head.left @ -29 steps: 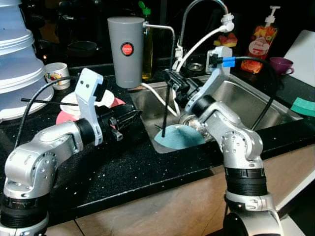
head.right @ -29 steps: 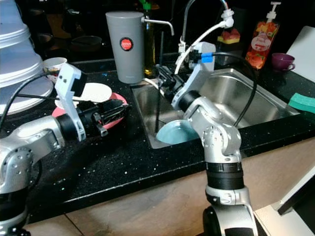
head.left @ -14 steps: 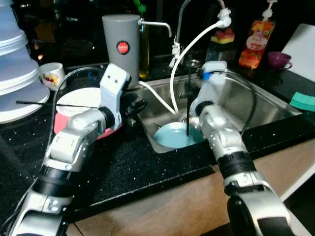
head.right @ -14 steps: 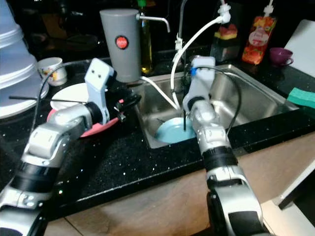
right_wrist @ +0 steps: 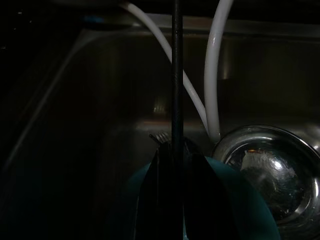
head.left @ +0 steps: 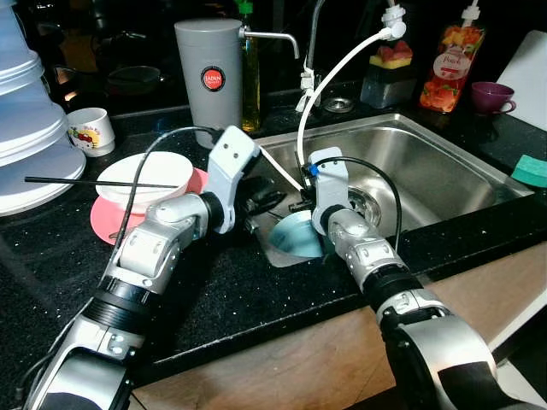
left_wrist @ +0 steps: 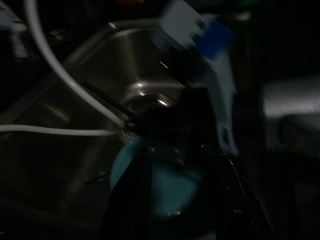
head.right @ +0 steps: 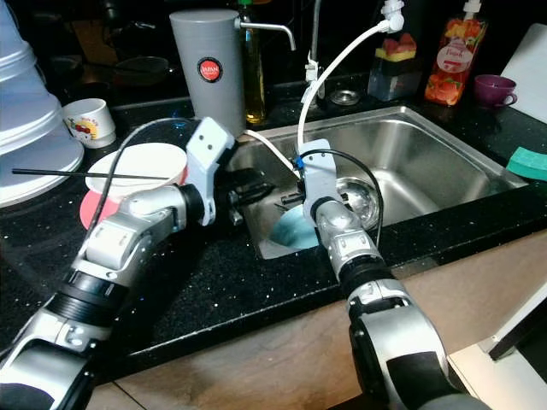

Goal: Kitchen organization

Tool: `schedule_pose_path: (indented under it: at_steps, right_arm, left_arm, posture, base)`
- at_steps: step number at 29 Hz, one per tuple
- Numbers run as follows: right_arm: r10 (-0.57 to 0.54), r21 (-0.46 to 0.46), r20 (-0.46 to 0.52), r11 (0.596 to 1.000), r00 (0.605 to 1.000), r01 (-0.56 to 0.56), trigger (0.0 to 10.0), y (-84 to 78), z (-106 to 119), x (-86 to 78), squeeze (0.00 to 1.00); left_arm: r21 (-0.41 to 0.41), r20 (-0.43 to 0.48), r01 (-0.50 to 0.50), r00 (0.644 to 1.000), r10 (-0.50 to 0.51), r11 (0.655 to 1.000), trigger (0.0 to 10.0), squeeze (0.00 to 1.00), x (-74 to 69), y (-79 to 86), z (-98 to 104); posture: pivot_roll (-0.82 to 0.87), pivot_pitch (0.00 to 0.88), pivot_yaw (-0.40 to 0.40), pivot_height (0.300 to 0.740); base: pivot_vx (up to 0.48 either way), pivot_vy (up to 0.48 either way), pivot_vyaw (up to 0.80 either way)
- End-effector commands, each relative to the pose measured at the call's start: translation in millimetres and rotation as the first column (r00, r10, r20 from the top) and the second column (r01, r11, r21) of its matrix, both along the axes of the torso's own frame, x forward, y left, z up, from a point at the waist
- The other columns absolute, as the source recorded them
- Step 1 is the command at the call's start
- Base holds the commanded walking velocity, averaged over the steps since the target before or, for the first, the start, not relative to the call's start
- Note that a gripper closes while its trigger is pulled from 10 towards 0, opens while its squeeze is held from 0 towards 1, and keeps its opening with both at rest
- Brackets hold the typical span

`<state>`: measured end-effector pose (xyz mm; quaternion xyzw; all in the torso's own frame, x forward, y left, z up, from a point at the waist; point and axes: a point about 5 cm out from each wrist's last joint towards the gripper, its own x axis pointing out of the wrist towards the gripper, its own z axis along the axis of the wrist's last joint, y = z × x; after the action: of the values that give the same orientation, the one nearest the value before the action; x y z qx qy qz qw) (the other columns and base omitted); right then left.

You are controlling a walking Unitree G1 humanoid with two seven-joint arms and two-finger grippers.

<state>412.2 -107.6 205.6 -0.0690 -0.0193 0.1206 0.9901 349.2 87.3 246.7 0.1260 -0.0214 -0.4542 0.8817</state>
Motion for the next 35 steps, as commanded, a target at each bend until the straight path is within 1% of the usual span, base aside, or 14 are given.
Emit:
schedule_pose_path:
  at_steps: [1,10,11,16,17,22,24,25,28,30,32,33,34,35]
  right_arm:
    - [-0.017,0.029,0.009,0.999,1.0,0.016,10.0,-1.1,5,1.9,0.0]
    - [-0.029,0.049,0.014,0.998,0.999,0.028,10.0,-3.3,8,3.6,0.0]
    - [-0.028,0.054,0.014,0.998,1.0,0.027,10.0,-3.5,9,3.9,1.0]
    - [-0.061,0.047,0.029,0.997,0.998,0.06,10.0,-6.2,13,5.3,1.0]
    - [-0.069,0.053,0.035,0.996,0.997,0.067,10.0,-7.1,15,5.7,0.0]
    - [-0.077,0.115,0.059,0.991,0.995,0.07,10.0,-9.9,23,6.9,0.0]
    - [-0.084,0.155,0.086,0.985,0.993,0.07,10.0,-12.1,29,7.1,0.0]
    - [-0.087,0.187,0.099,0.98,0.991,0.067,10.0,-13.5,32,7.0,0.0]
    - [-0.087,0.254,0.122,0.966,0.989,0.054,10.0,-15.5,38,6.6,0.0]
    - [-0.049,0.303,0.135,0.953,0.99,0.006,10.0,-13.5,41,5.4,0.0]
    - [0.037,0.343,0.153,0.935,0.988,-0.088,10.0,-6.2,43,2.5,0.0]
    - [0.086,0.355,0.168,0.924,0.982,-0.142,10.0,-1.6,44,0.3,0.0]
    - [0.141,0.362,0.186,0.91,0.972,-0.202,10.0,3.6,46,-2.7,0.0]
    - [0.141,0.362,0.186,0.91,0.972,-0.202,10.0,3.6,46,-2.7,0.0]
  left_arm:
    - [0.045,-0.021,0.012,1.0,-0.011,0.999,10.0,0.0,-1.4,3.7,-8]
    - [0.094,-0.04,0.012,0.999,-0.008,0.996,10.0,0.0,0.2,8.0,-14]
    - [0.098,-0.038,0.004,0.999,0.0,0.995,10.0,0.0,1.3,9.2,-13]
    - [0.091,-0.016,-0.025,1.0,0.027,0.996,10.0,0.0,4.4,13.2,-8]
    - [0.086,-0.012,-0.044,0.999,0.045,0.995,10.0,0.0,5.5,15.0,-6]
    - [0.029,0.03,-0.104,0.994,0.103,0.994,10.0,0.0,6.8,22.2,10]
    - [-0.05,0.114,-0.254,0.959,0.258,0.966,10.0,0.0,14.1,33.8,29]
    - [-0.151,0.124,-0.371,0.913,0.39,0.916,10.0,0.0,20.2,47.0,43]
    - [-0.332,0.102,-0.573,0.768,0.632,0.749,10.0,0.0,26.6,84.0,69]
    - [-0.418,0.068,-0.694,0.619,0.782,0.586,10.0,0.0,25.0,122.6,84]
    - [-0.432,0.054,-0.798,0.442,0.895,0.42,10.0,0.0,17.7,162.6,93]
    - [-0.414,0.058,-0.829,0.387,0.92,0.375,10.0,0.0,14.0,176.2,93]
    - [-0.389,0.044,-0.852,0.362,0.931,0.349,10.0,0.0,11.6,186.2,90]
    - [-0.389,0.044,-0.852,0.362,0.931,0.349,10.0,0.0,11.6,186.2,90]
  posture:
    - [-0.04,0.062,0.05,0.74]
    - [-0.04,0.052,0.047,0.74]
    - [-0.03,0.049,0.046,0.74]
    - [-0.03,0.046,0.044,0.74]
    - [-0.03,0.045,0.043,0.74]
    - [-0.02,0.038,0.042,0.74]
    - [-0.02,0.035,0.042,0.74]
    - [-0.02,0.033,0.042,0.74]
    - [-0.02,0.031,0.041,0.74]
    - [-0.01,0.028,0.037,0.74]
    - [-0.01,0.025,0.033,0.74]
    - [-0.01,0.025,0.033,0.74]
    - [-0.01,0.025,0.033,0.74]
    - [-0.01,0.025,0.033,0.74]
  base:
    - [0.0,0.0,0.0]
    - [0.0,0.0,0.0]
    - [0.0,0.0,0.0]
    - [0.0,0.0,0.0]
    - [0.0,0.0,0.0]
    - [0.0,0.0,0.0]
    - [0.0,0.0,0.0]
    - [0.0,0.0,0.0]
    - [0.0,0.0,0.0]
    - [0.0,0.0,0.0]
    - [0.0,0.0,0.0]
    - [0.0,0.0,0.0]
    - [0.0,0.0,0.0]
    - [0.0,0.0,0.0]
